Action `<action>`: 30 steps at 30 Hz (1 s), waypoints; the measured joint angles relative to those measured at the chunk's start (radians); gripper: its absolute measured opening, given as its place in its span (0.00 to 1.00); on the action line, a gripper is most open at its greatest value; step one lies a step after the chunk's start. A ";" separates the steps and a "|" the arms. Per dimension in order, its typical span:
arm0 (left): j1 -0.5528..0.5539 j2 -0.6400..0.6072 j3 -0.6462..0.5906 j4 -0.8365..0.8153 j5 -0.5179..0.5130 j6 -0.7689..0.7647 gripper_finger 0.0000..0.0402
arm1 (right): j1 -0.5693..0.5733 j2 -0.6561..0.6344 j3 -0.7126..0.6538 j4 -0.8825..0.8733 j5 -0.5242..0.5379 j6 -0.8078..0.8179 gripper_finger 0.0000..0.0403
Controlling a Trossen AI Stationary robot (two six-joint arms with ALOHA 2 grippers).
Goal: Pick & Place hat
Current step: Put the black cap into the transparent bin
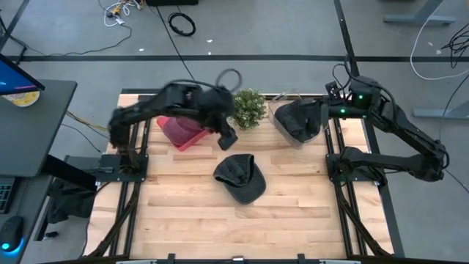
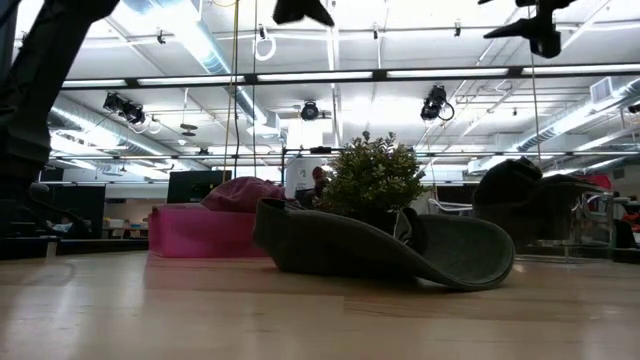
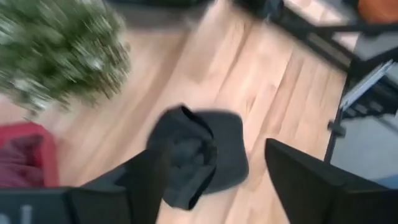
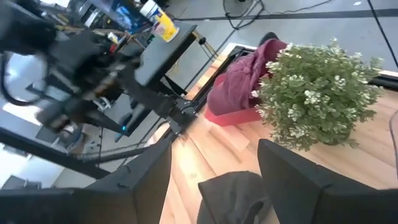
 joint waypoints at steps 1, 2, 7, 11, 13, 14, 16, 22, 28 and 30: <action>0.000 0.022 0.000 -0.014 0.010 -0.001 0.70 | 0.008 0.002 0.000 0.001 0.001 -0.007 0.60; -0.004 0.045 0.000 -0.031 0.012 -0.006 0.73 | 0.015 0.003 0.000 0.006 0.001 -0.015 0.60; -0.006 0.162 -0.001 -0.103 0.018 -0.053 0.84 | 0.021 0.003 0.000 0.013 0.002 -0.049 0.60; -0.010 0.243 -0.001 -0.134 0.025 -0.047 0.86 | 0.021 0.003 0.000 0.031 0.002 -0.057 0.60; -0.011 0.281 -0.001 -0.145 0.018 -0.048 0.87 | 0.021 0.003 0.000 0.039 0.001 -0.061 0.60; -0.011 0.298 -0.001 -0.146 0.012 -0.056 0.87 | 0.021 0.003 0.000 0.039 0.002 -0.063 0.60; -0.010 0.330 -0.001 -0.164 -0.012 -0.084 0.87 | 0.021 0.003 0.000 0.036 0.002 -0.072 0.60; -0.008 0.409 -0.001 -0.183 -0.061 -0.103 0.87 | 0.020 0.003 0.000 0.028 0.001 -0.088 0.60; 0.003 0.463 -0.001 -0.177 -0.058 -0.099 0.87 | 0.020 0.003 0.000 0.026 0.000 -0.103 0.60; 0.007 0.468 -0.005 -0.172 -0.058 -0.100 0.87 | 0.020 0.004 0.000 0.021 0.000 -0.103 0.60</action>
